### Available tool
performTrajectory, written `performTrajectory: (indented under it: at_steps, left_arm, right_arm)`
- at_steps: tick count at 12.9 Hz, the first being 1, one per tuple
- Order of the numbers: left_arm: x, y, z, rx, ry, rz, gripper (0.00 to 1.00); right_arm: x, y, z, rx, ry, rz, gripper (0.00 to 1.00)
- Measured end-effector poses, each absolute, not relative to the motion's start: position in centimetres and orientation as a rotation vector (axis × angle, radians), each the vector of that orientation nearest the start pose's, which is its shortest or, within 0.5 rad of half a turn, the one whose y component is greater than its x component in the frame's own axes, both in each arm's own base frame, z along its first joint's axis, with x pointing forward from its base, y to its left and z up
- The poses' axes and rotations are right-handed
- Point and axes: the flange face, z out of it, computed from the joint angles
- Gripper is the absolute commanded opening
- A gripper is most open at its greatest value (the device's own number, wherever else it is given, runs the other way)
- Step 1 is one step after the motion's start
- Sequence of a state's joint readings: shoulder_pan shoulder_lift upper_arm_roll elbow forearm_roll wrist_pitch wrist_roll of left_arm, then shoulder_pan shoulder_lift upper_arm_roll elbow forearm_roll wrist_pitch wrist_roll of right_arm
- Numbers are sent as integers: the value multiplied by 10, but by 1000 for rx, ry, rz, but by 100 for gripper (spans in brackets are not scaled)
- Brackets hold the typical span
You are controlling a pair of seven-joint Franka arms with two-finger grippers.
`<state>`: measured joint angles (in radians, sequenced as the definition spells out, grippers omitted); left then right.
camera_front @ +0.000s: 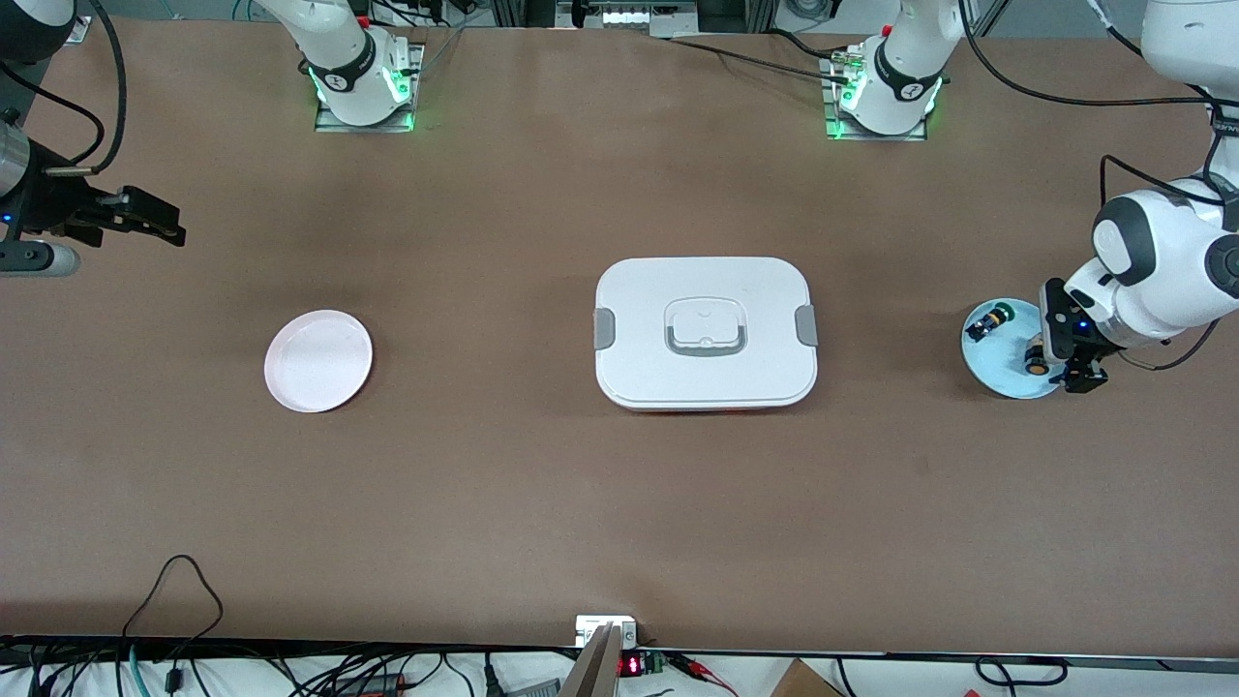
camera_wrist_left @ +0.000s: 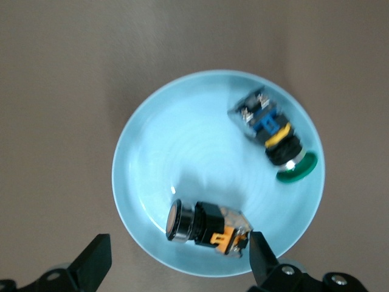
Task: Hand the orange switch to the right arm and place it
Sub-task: 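Grasp the orange-topped switch in the dish with the left gripper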
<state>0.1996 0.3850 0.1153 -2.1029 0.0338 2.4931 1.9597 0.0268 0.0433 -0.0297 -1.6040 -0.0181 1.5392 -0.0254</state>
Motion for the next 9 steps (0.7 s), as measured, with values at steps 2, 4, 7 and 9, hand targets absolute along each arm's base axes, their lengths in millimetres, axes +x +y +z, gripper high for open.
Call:
performTrajectory:
  at_steps: [2, 4, 7, 9]
  left_arm:
    - [552, 189, 225, -1982, 2387, 85, 100]
    - [551, 197, 218, -1911, 2435, 83, 100]
    - [548, 201, 207, -1842, 2504, 47, 100]
    - [547, 202, 203, -1815, 2541, 12, 100]
  right_arm:
    - [561, -3, 582, -3155, -36, 171, 100]
    - [561, -3, 582, -3155, -36, 171, 100]
    - [561, -3, 582, -3155, -36, 171, 100]
    - [561, -3, 582, -3155, -36, 171, 100]
